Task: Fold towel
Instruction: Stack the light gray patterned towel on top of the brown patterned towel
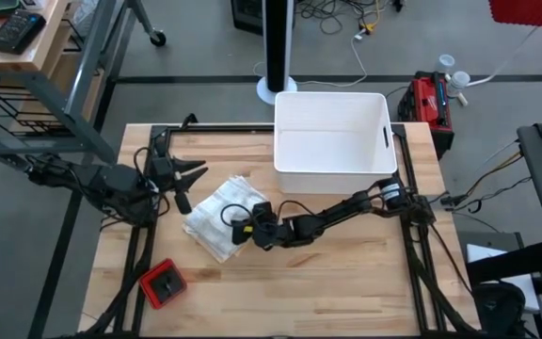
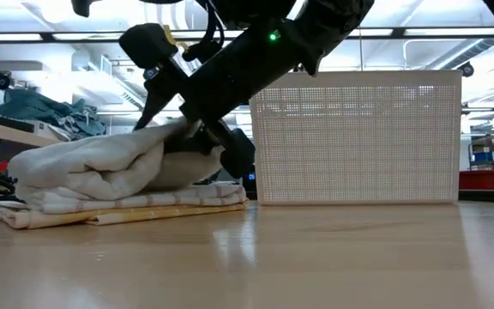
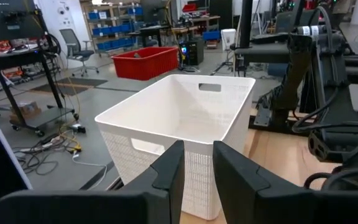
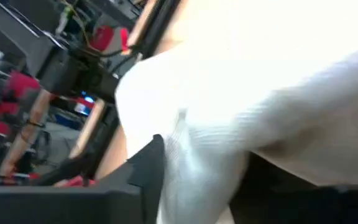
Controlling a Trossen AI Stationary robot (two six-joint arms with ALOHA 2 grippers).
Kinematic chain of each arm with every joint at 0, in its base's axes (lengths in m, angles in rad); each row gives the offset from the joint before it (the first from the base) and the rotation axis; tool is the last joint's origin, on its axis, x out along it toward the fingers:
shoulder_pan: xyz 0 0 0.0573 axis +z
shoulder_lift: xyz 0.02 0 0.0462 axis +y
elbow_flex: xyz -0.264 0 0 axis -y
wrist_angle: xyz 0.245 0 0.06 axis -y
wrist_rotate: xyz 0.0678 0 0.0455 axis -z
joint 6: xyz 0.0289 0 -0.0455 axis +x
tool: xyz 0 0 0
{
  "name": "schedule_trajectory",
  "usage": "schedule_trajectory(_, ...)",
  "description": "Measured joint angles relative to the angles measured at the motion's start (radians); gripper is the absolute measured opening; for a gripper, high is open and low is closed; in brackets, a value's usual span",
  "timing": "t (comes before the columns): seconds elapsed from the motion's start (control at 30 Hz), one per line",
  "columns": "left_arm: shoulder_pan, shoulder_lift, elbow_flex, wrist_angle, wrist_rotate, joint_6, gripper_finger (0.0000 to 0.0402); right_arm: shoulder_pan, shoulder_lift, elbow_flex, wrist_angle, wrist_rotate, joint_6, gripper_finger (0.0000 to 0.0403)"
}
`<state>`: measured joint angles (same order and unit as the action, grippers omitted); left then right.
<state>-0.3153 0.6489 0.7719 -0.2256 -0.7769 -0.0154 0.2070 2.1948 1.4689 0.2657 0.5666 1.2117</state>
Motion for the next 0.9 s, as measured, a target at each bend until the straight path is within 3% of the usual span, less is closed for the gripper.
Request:
schedule_trajectory(0.13,0.000,0.020,0.000,-0.001,0.000,0.008,0.0075,0.000,-0.017,0.000,-0.093,-0.022,0.000,0.0171)
schedule_trajectory(0.5,0.001,0.140,0.000,-0.114,0.027,0.074,0.0075,0.007,-0.115,-0.001,-0.378,-0.329,-0.051,0.0208)
schedule_trajectory(0.7,0.000,0.304,-0.002,-0.358,0.248,0.045,0.0075,0.053,-0.187,-0.001,-0.541,-0.322,-0.238,0.0201)
schedule_trajectory(0.9,-0.019,0.519,-0.003,-0.334,0.470,-0.019,0.0075,0.103,-0.256,-0.001,-0.794,-0.182,-0.459,0.0189)
